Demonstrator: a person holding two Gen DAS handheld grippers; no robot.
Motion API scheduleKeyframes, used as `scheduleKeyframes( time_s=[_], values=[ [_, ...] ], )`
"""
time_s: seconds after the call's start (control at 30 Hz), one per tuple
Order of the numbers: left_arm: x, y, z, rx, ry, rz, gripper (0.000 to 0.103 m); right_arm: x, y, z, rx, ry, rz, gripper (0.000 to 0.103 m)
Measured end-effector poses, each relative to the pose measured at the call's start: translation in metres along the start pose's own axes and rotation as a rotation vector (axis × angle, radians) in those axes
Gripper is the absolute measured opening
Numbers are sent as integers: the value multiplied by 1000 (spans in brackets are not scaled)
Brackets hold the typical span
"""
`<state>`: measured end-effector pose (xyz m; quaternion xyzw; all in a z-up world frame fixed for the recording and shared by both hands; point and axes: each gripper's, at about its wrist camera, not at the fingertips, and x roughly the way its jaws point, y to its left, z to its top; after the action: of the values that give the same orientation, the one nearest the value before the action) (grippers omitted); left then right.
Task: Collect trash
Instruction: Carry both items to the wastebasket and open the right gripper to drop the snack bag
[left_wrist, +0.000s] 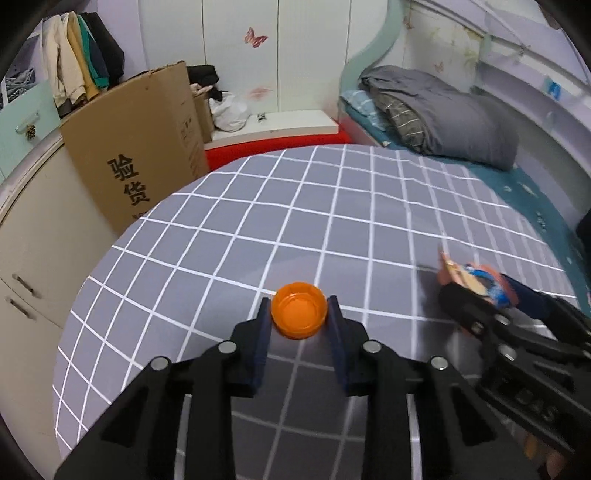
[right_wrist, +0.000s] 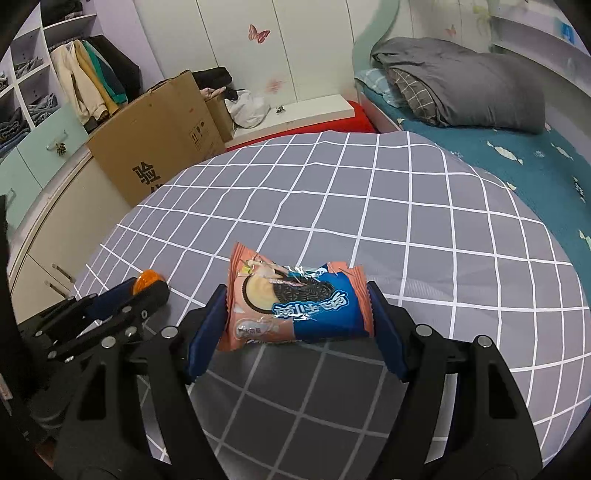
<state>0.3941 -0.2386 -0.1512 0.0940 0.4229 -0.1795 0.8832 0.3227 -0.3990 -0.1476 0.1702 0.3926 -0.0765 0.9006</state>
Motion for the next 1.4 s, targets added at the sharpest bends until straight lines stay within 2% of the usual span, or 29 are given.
scheduleKeyframes(
  time_s=[0.2,0.4,0.67,0.77,0.83,0.97,1.07,1.13,1.27,1.33,1.4],
  values=[
    [-44,24,-16,-22,-67,38,29,-8,19,-4,-62,-19,39,72],
    [-95,85,-46,-137,-119,91,29,-33,74,-21,-156,-44,112,72],
    [-160,175,-115,-297,-191,157,29,-67,201,-70,-348,-24,281,72],
    [-176,211,-141,-368,-198,187,29,-75,246,-91,-396,-10,338,72],
    [-187,241,-166,-426,-194,233,29,-77,272,-105,-416,12,386,72],
    [-193,294,-213,-548,-159,281,29,-77,331,-142,-477,61,468,72],
    [-192,320,-239,-597,-128,318,29,-67,369,-171,-524,111,495,72],
    [-188,340,-258,-650,-109,319,29,-57,389,-188,-549,142,504,72],
    [-179,366,-289,-704,-74,346,29,-51,420,-220,-646,128,459,72],
    [-171,379,-303,-738,-56,348,29,-36,429,-230,-635,191,489,72],
    [-162,390,-315,-774,-42,334,29,-22,435,-238,-638,216,473,72]
  ],
)
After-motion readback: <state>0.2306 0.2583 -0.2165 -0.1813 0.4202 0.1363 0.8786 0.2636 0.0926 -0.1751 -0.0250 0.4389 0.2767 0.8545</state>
